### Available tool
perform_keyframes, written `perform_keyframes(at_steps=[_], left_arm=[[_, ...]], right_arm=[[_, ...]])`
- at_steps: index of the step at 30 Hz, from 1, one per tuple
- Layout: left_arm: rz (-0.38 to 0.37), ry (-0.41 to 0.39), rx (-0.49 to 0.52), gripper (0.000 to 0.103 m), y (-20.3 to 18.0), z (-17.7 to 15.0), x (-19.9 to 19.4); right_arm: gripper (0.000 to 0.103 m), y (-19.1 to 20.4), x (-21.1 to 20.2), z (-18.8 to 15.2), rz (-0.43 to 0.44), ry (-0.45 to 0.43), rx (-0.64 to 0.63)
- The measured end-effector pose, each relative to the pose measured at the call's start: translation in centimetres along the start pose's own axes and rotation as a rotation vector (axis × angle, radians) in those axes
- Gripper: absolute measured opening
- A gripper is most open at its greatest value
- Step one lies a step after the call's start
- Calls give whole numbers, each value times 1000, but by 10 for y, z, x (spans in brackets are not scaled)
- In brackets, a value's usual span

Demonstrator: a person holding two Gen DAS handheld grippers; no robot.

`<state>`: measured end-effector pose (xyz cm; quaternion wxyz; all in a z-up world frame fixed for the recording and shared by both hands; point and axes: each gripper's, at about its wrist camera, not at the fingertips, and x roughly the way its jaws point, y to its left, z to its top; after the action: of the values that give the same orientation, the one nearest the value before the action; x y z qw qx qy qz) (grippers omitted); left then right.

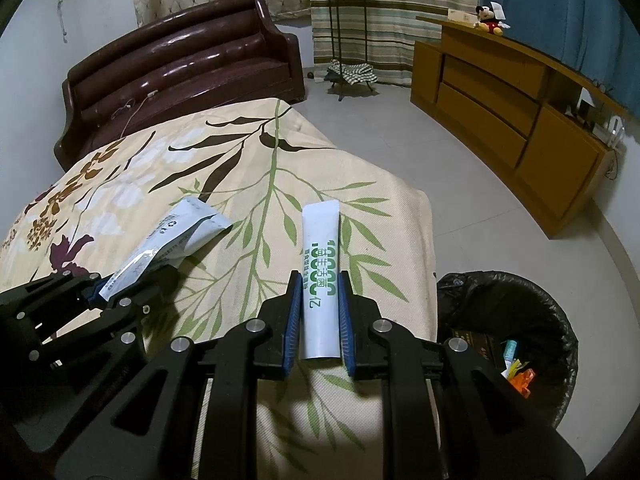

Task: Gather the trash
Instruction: 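Grasp the white-silver tube with the left tool while the right tool holds its tube, then carry both tubes over the black bin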

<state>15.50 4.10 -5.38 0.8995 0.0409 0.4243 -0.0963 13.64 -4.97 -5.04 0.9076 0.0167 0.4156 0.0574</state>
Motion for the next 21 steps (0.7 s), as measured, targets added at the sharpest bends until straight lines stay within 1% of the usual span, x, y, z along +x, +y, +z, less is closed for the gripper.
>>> perform_keyframes(at_steps=[14, 21], left_arm=[[5, -14, -43, 18, 11, -10, -17], [2, -23, -60, 18, 11, -19, -29]], right_arm=[[18, 8, -15, -8, 12, -11, -5], [18, 13, -29, -20, 22, -13, -11]])
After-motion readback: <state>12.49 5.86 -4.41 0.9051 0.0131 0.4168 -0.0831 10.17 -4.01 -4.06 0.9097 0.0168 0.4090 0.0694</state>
